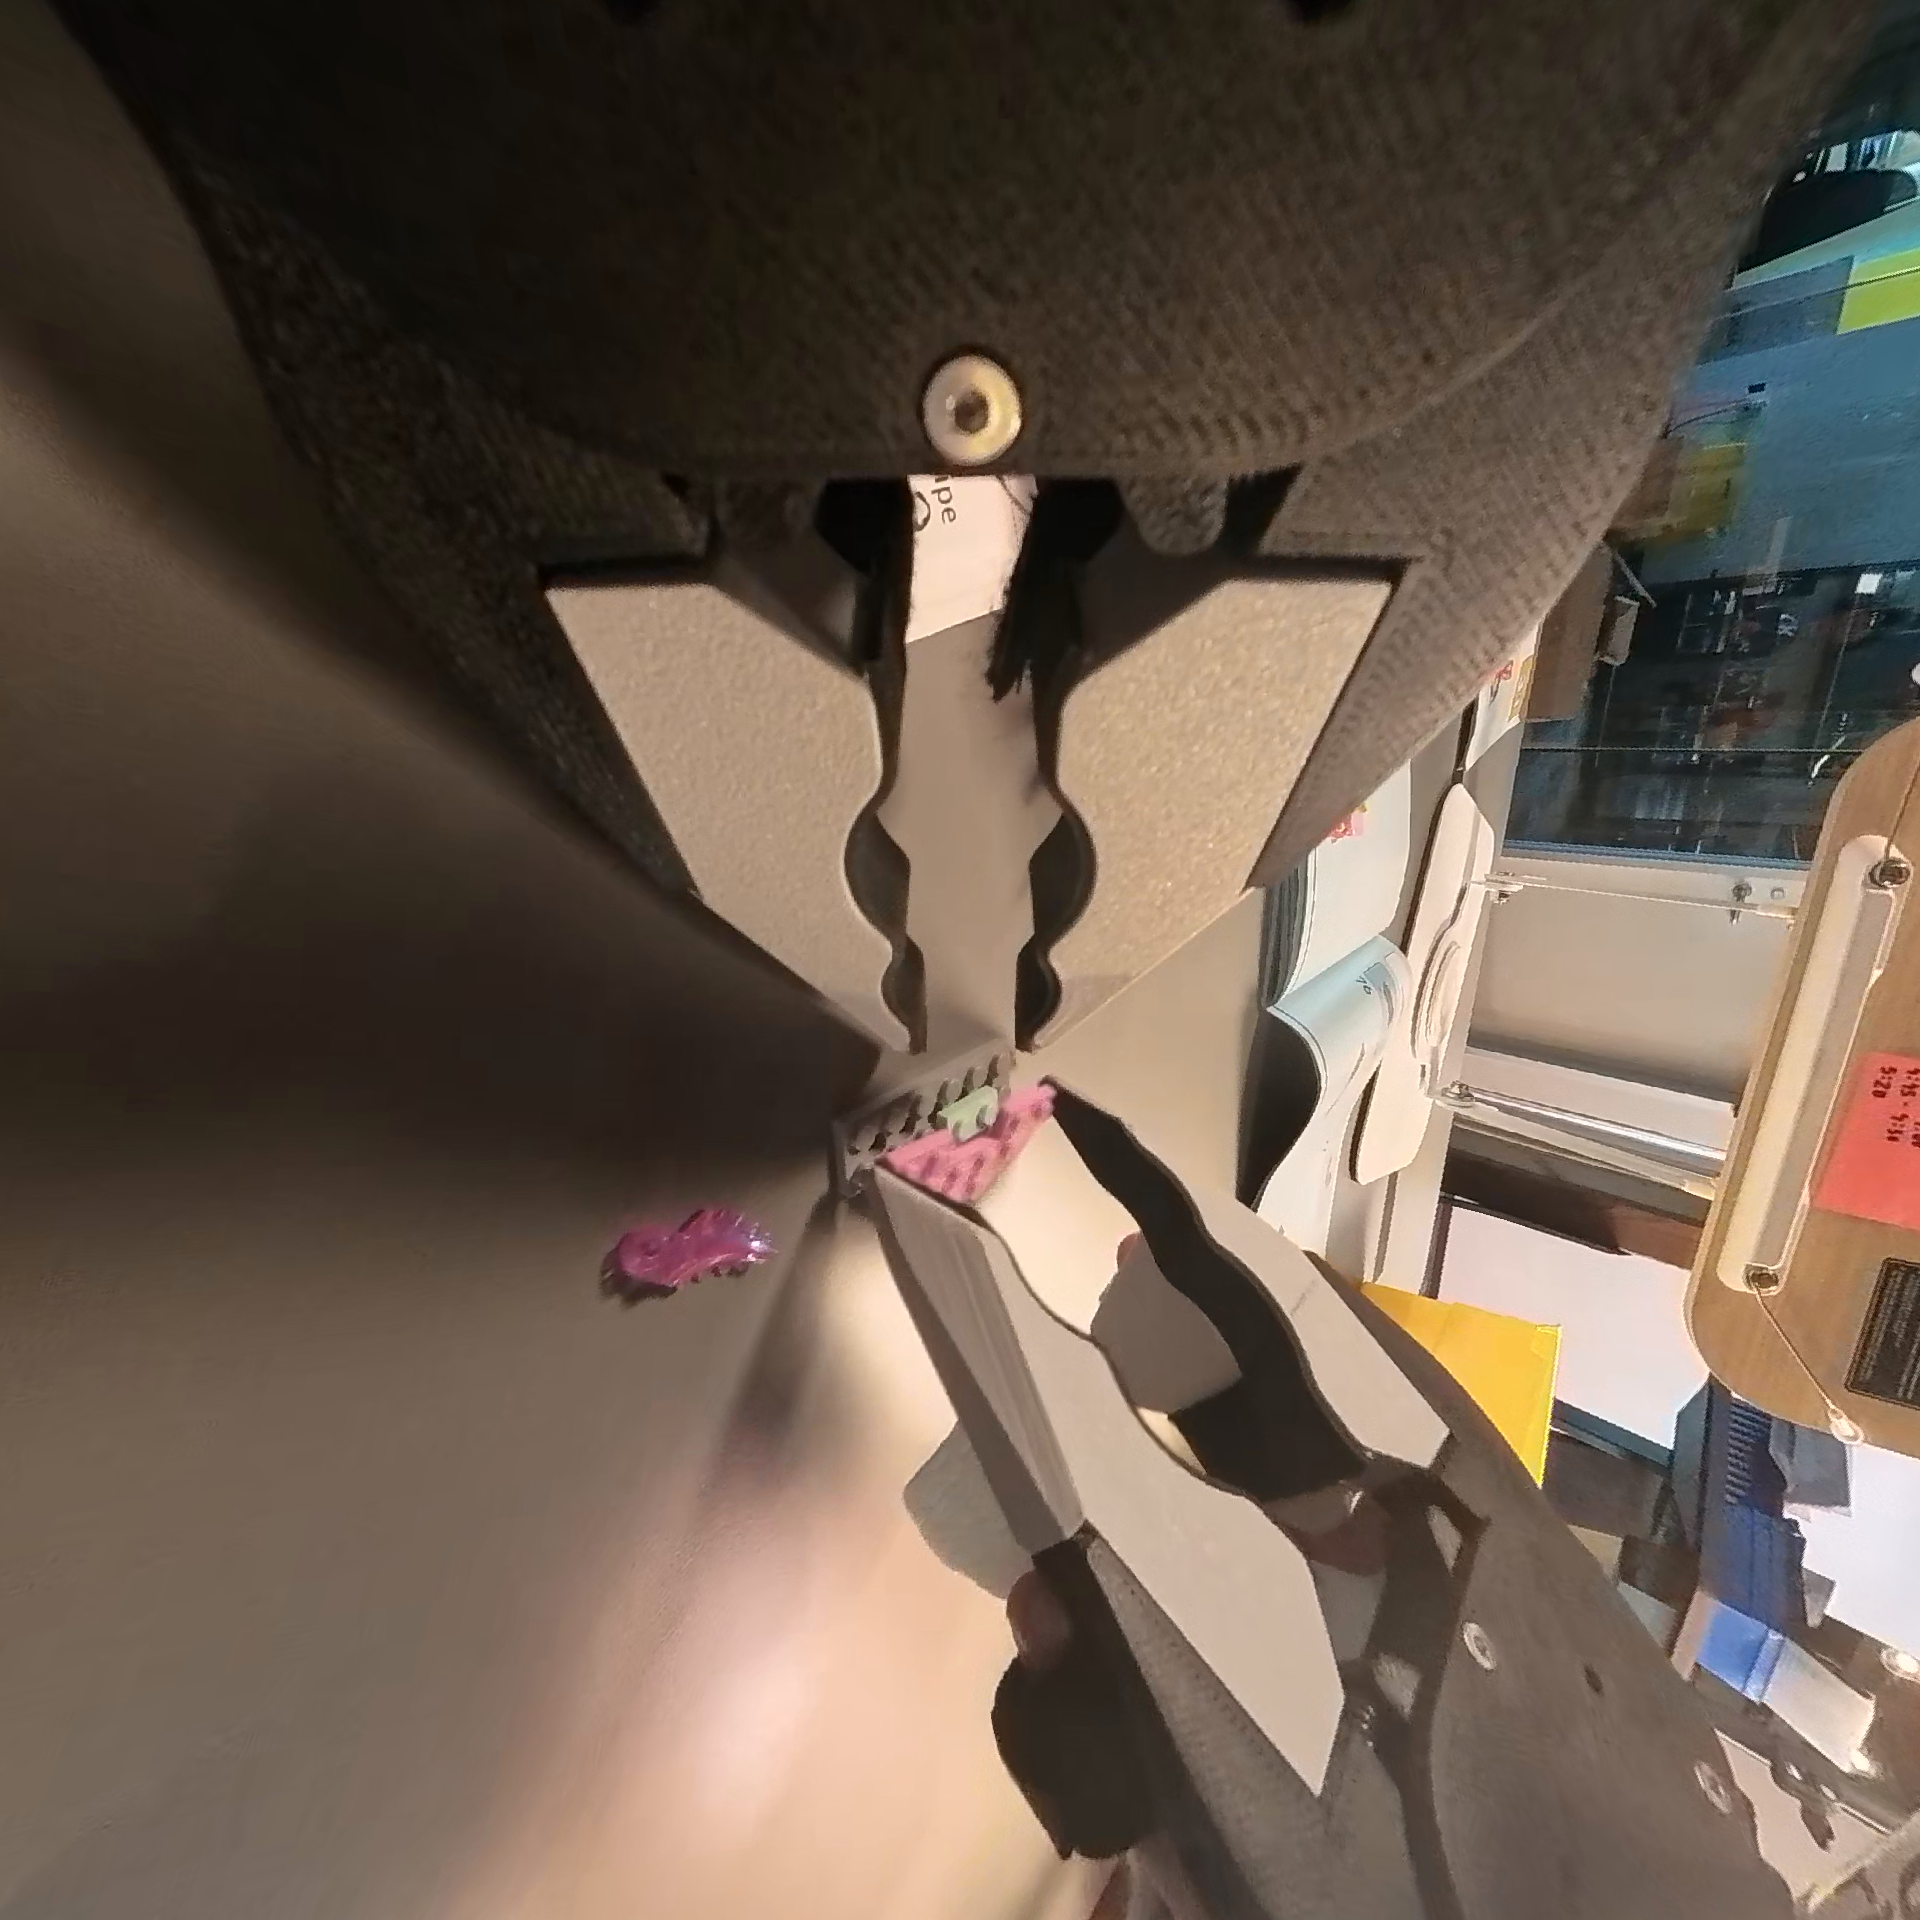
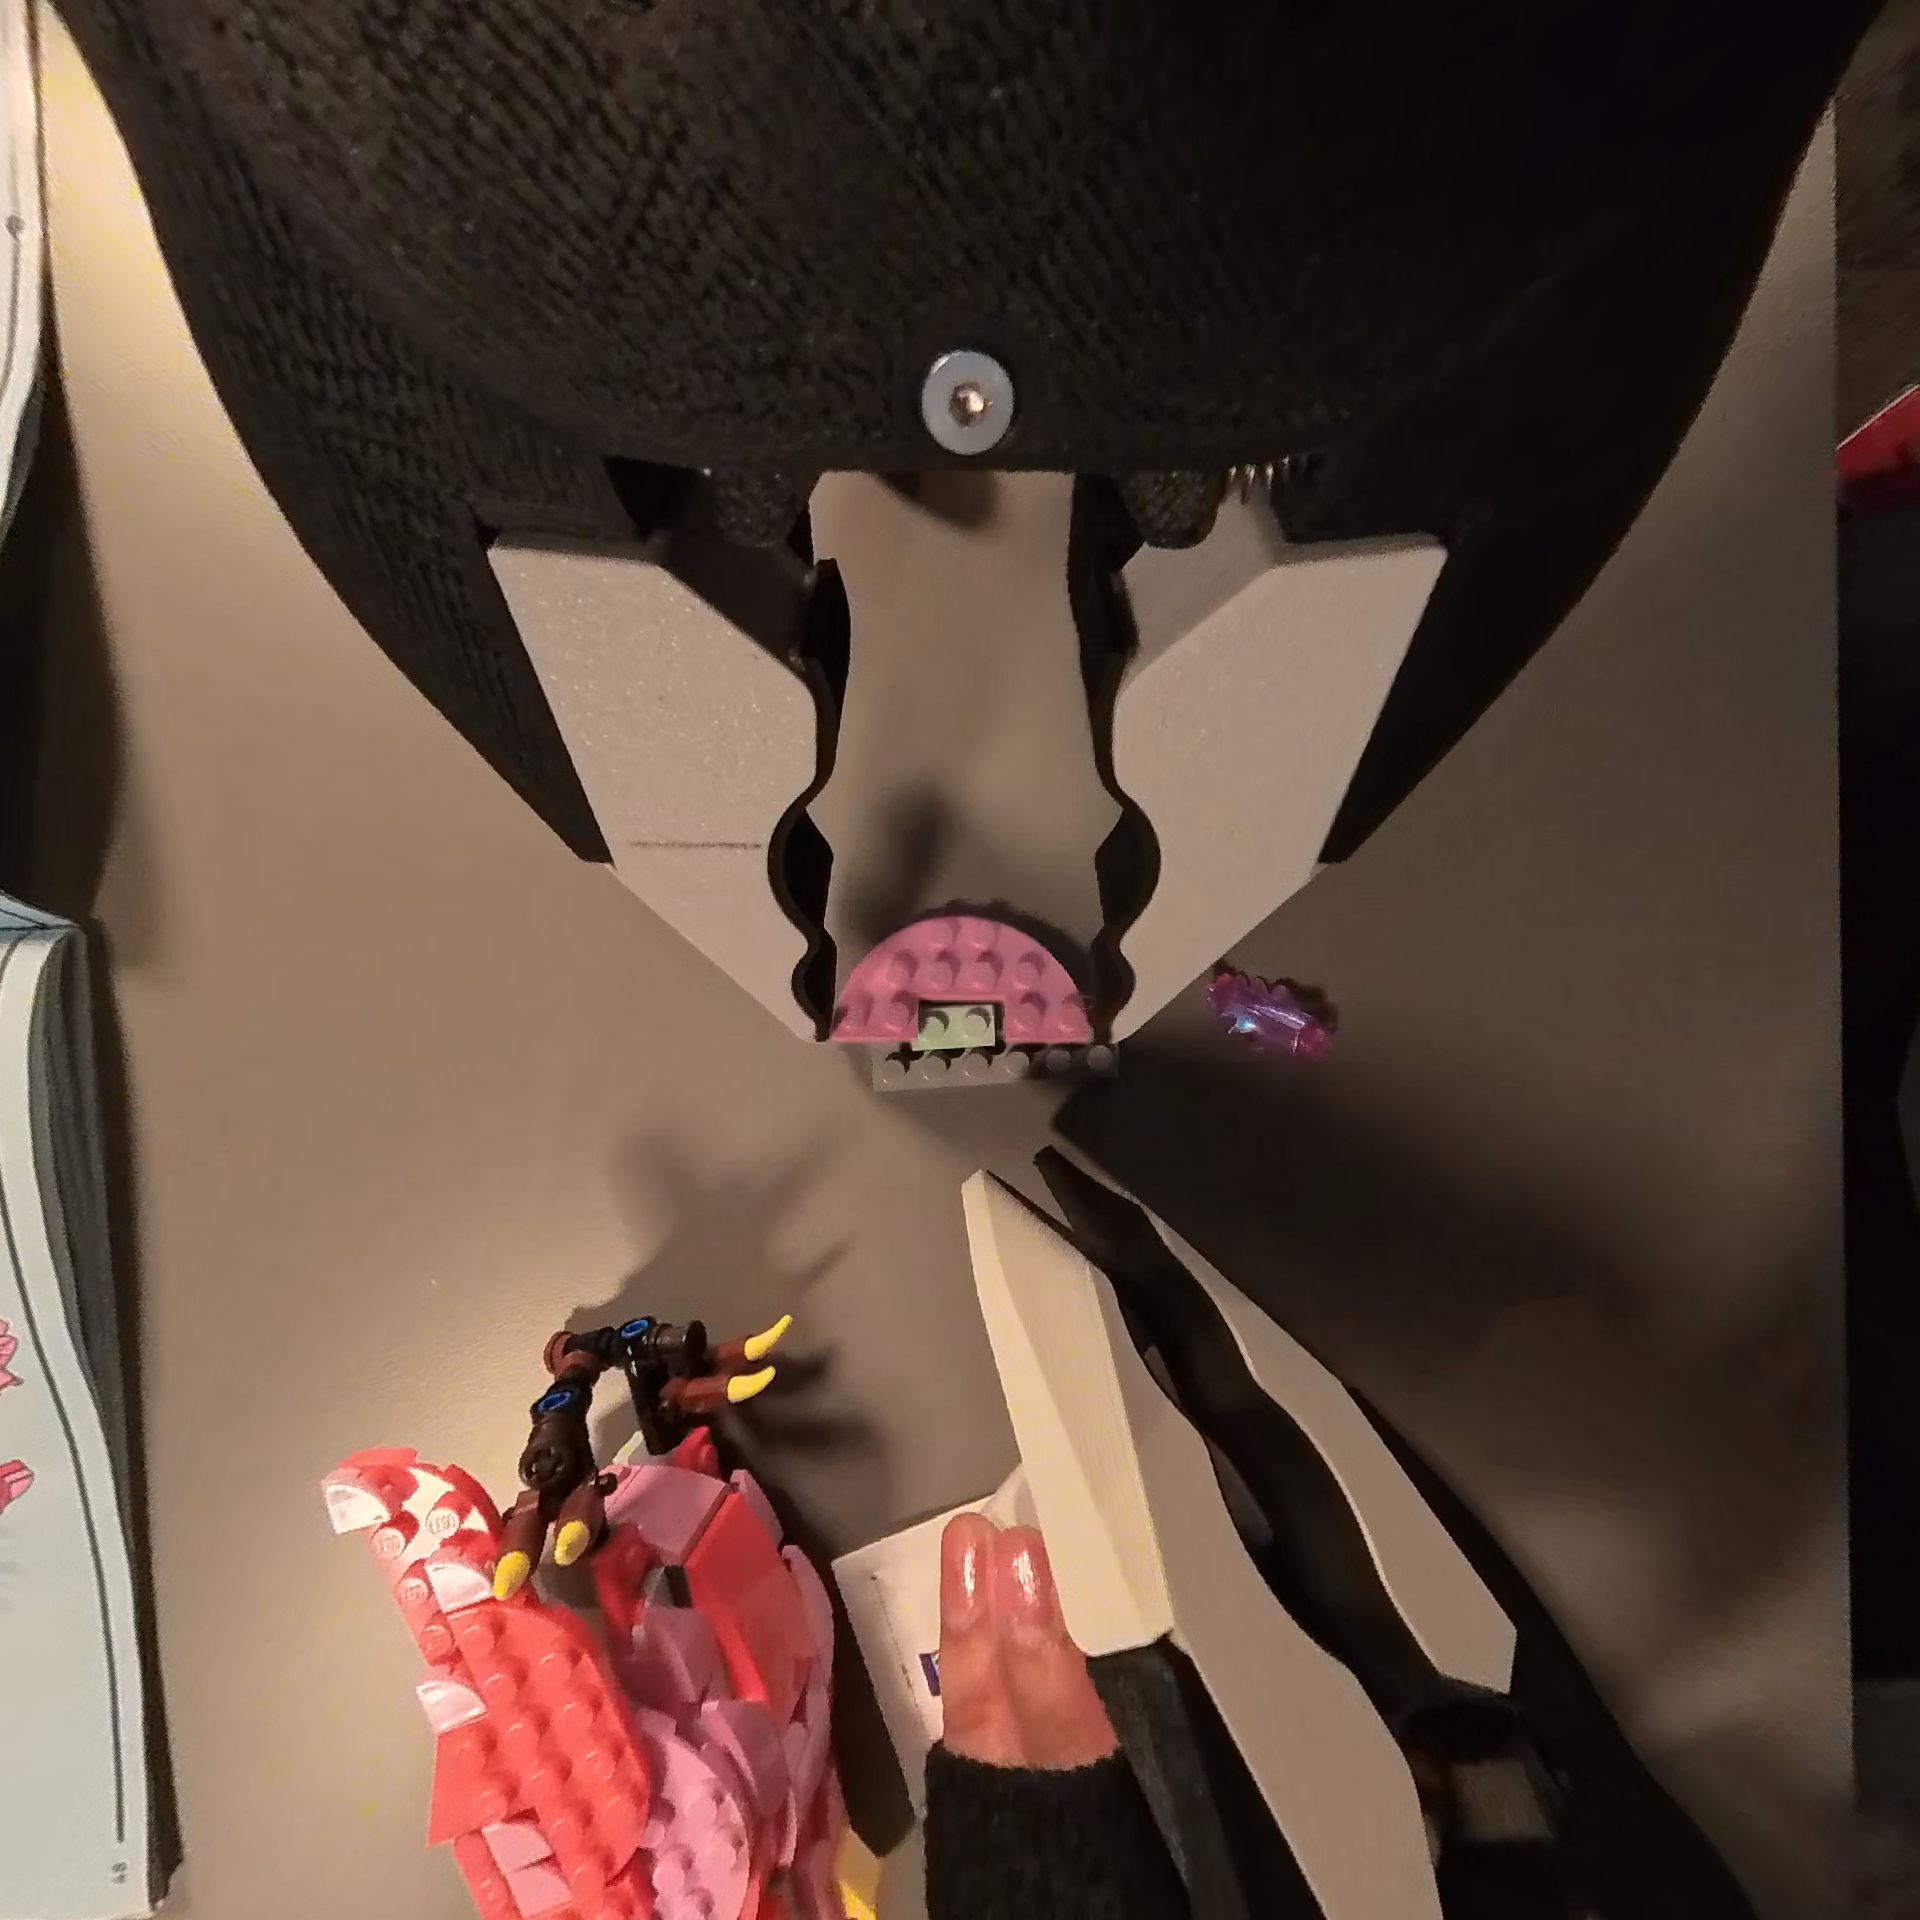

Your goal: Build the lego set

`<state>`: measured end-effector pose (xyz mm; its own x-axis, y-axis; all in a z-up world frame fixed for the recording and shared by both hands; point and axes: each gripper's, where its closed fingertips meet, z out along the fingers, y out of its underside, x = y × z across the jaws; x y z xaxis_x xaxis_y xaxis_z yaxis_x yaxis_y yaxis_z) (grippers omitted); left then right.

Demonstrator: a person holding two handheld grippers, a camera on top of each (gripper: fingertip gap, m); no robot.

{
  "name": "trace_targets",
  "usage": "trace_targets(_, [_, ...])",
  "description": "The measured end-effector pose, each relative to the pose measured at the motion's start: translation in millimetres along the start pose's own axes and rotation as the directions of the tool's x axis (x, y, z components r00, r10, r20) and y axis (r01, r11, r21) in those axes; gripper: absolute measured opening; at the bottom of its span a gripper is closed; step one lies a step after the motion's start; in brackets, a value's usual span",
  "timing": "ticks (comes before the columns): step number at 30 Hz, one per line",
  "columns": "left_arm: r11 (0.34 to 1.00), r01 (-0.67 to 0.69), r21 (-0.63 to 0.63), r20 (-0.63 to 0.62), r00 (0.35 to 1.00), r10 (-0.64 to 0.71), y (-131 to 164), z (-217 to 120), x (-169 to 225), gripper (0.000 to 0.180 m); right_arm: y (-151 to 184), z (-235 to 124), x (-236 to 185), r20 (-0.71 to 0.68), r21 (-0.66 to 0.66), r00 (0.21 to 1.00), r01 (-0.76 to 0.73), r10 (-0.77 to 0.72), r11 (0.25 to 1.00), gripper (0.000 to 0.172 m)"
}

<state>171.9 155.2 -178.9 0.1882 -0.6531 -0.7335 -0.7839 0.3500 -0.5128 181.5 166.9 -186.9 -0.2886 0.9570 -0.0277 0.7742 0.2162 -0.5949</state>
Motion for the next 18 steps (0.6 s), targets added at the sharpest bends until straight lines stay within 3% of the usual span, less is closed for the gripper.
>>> trace_targets(9, [1.000,0.006,0.001,-0.002,1.000,-0.006,0.1,0.0,0.1,0.015,5.1,-6.1,-1.3,-0.020,0.052,0.999,-0.049,0.050,0.997,0.058])
trace_targets(15, [0.999,0.040,-0.012,0.011,0.999,-0.040,2.3,0.9,-3.6,0.018,8.9,-19.0,0.8,-0.127,0.159,0.984,-0.100,0.121,0.982,0.062])
trace_targets(18, [0.997,0.075,-0.018,0.013,0.997,-0.075,4.1,1.0,-6.0,0.019,13.5,-21.2,-17.7,-0.085,0.174,0.984,-0.138,0.154,0.975,0.052])
